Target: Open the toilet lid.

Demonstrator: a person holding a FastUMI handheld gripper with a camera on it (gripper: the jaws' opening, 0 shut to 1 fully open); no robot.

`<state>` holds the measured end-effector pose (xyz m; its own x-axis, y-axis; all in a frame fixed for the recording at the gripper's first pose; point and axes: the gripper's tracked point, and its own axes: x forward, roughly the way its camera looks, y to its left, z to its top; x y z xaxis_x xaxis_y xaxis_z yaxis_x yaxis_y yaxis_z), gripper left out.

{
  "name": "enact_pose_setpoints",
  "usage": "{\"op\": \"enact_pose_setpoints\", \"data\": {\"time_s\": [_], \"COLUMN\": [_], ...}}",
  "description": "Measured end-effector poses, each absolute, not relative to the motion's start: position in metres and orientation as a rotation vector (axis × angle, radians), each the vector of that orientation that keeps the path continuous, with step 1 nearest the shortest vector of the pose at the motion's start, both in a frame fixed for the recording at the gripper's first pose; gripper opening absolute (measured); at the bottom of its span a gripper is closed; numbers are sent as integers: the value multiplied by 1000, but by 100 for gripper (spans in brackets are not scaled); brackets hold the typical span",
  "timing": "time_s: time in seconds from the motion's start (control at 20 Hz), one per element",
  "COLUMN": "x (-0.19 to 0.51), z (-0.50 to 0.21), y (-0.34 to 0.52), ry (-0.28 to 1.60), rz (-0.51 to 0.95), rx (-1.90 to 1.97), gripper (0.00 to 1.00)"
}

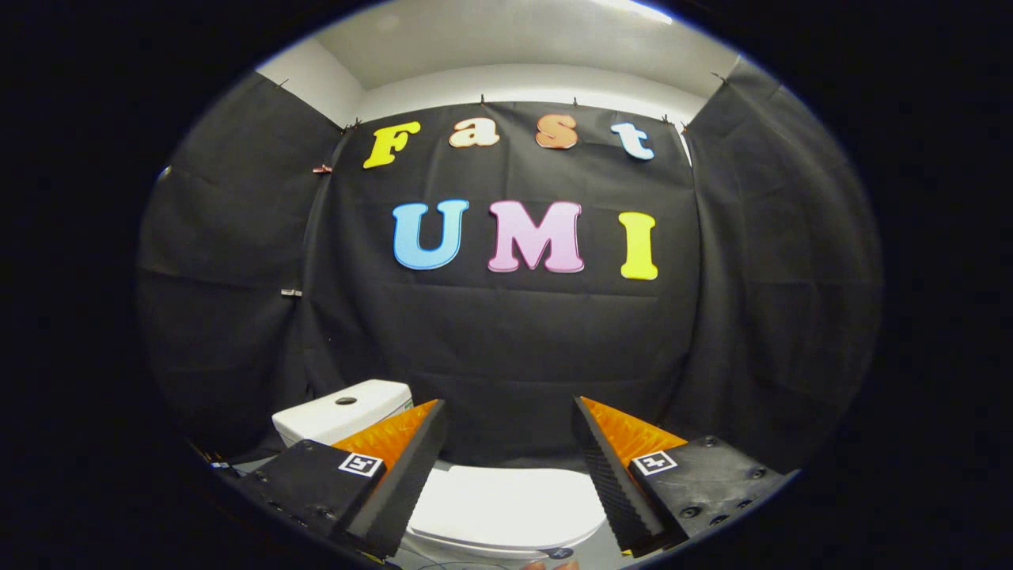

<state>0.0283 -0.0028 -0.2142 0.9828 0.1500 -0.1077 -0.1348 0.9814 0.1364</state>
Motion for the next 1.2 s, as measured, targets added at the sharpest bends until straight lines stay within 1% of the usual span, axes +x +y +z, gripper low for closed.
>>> {"op": "enact_pose_setpoints", "data": {"time_s": [0.3,0.45,0.8,1.2], "x": [24,20,13,-8], "z": [-320,-375,-490,-601], "y": [-3,-10,-41,-76], "ry": [277,388,651,890], "rz": [233,241,171,68], "rx": [388,556,904,1079], "gripper": [99,99,99,99]}}
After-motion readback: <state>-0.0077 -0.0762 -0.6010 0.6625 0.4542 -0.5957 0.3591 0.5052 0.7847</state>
